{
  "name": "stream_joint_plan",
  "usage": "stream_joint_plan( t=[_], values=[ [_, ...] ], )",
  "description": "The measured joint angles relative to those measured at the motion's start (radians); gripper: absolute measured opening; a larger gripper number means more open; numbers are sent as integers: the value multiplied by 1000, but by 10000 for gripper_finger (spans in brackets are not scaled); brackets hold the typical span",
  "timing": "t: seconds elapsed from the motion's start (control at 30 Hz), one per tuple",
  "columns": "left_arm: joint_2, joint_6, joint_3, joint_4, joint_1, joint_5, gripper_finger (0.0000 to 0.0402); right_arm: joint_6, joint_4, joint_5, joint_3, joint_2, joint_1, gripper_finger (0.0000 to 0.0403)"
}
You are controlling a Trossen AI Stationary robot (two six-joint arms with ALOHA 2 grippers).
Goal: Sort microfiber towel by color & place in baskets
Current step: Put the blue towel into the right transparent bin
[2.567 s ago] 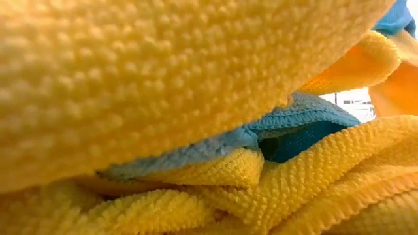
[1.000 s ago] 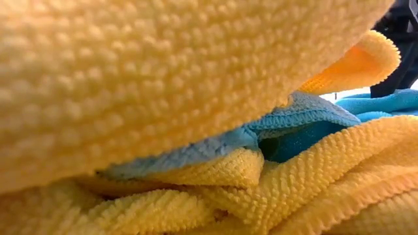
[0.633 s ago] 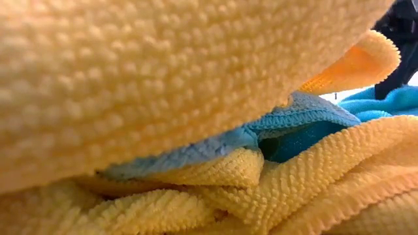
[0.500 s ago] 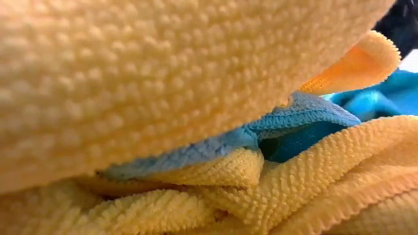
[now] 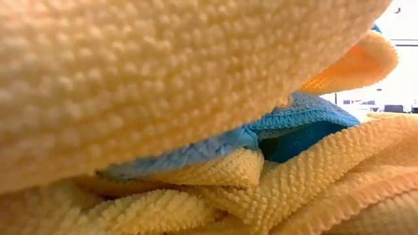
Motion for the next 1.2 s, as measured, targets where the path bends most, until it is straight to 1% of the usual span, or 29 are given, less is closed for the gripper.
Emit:
stream_joint_plan(
  t=[0.03, 0.1, 0.3, 0.43, 0.53, 0.73, 0.87, 1.0, 1.1, 1.2],
  values=[
    [0, 0, 0, 0, 0, 0, 0, -39, 13, 29, 8, -20, -23, 2],
    [0, 0, 0, 0, 0, 0, 0, -105, 25, 53, 31, -46, -87, 2],
    [0, 0, 0, 0, 0, 0, 0, -213, -9, 37, 21, -87, -353, 1],
    [0, 0, 0, 0, 0, 0, 0, -292, 0, -41, -24, -83, -537, 1],
    [0, 0, 0, 0, 0, 0, 0, -379, 37, -110, -85, -79, -661, 1],
    [0, 0, 0, 0, 0, 0, 0, -565, 292, -276, -278, -78, -867, 0],
    [0, 0, 0, 0, 0, 0, 0, -639, 494, -394, -410, -77, -998, 0],
    [0, 0, 0, 0, 0, 0, 0, -663, 595, -441, -535, -77, -1088, 1],
    [0, 0, 0, 0, 0, 0, 0, -688, 633, -486, -609, -77, -1113, 11],
    [0, 0, 0, 0, 0, 0, 0, -693, 636, -518, -654, -77, -1120, 32]
  ],
)
